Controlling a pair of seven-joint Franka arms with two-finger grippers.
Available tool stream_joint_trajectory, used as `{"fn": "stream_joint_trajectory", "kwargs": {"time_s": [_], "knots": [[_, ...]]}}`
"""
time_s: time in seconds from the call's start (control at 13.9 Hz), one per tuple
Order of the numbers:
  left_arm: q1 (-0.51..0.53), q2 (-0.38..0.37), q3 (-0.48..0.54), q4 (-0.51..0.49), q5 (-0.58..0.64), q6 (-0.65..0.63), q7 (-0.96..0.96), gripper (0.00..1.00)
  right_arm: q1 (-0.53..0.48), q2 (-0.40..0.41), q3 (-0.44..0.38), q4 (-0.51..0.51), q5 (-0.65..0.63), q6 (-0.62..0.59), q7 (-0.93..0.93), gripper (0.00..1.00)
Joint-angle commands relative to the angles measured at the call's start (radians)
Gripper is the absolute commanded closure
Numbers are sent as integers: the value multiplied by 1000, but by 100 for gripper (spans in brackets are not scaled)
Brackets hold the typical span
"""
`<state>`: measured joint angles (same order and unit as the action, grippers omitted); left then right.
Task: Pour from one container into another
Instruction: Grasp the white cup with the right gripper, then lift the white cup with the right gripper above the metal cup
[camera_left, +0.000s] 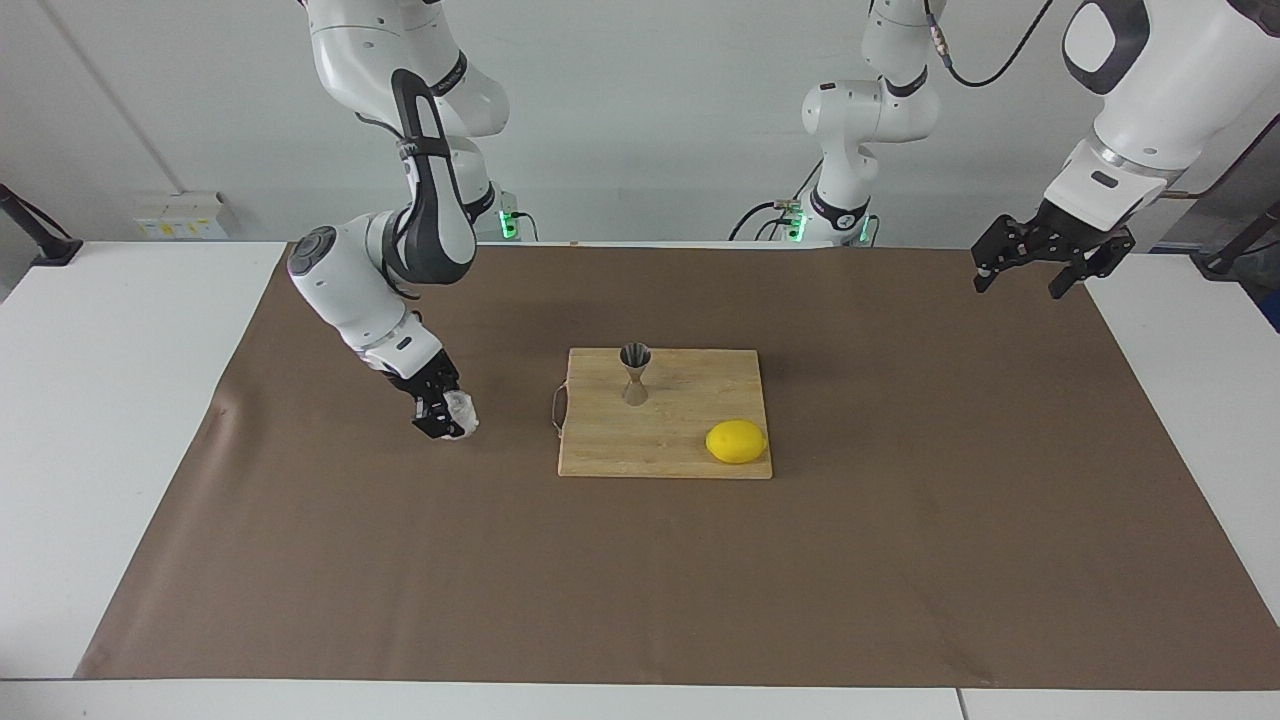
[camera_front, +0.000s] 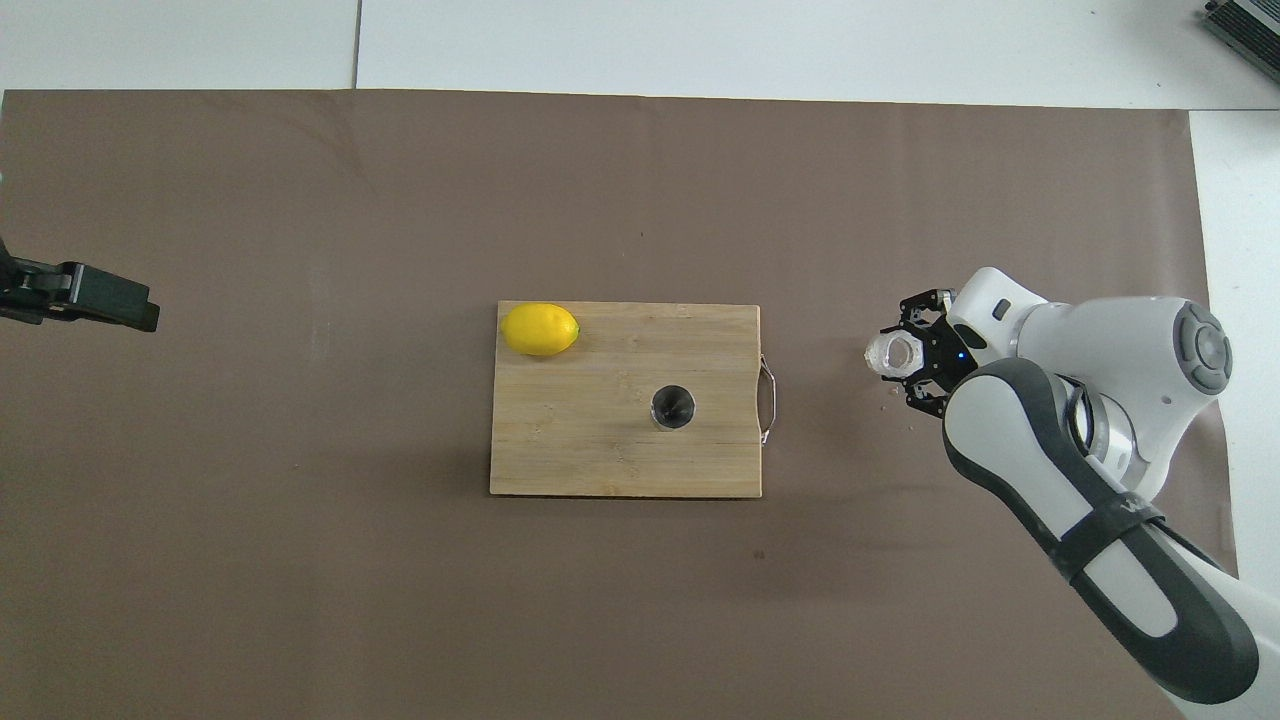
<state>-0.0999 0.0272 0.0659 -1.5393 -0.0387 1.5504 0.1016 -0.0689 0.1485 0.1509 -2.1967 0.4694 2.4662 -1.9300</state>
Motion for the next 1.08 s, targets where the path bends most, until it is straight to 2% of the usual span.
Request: {"fn": "stream_joint_trajectory", "kwargs": {"time_s": [0.0, 0.43, 0.72, 1.01], "knots": [[0, -35, 0, -45, 14, 25, 9, 0, -2, -17, 4, 67, -64, -106, 89, 80], [-4, -24, 0, -81, 13, 71, 9, 0, 70, -29, 9, 207, -276, -280, 330, 80], [-4, -18, 0, -169, 13, 195, 10, 0, 165, -18, 9, 291, -422, -351, 531, 80], [-4, -41, 0, -160, 13, 163, 9, 0, 242, 14, 9, 405, -541, -461, 653, 80]]}}
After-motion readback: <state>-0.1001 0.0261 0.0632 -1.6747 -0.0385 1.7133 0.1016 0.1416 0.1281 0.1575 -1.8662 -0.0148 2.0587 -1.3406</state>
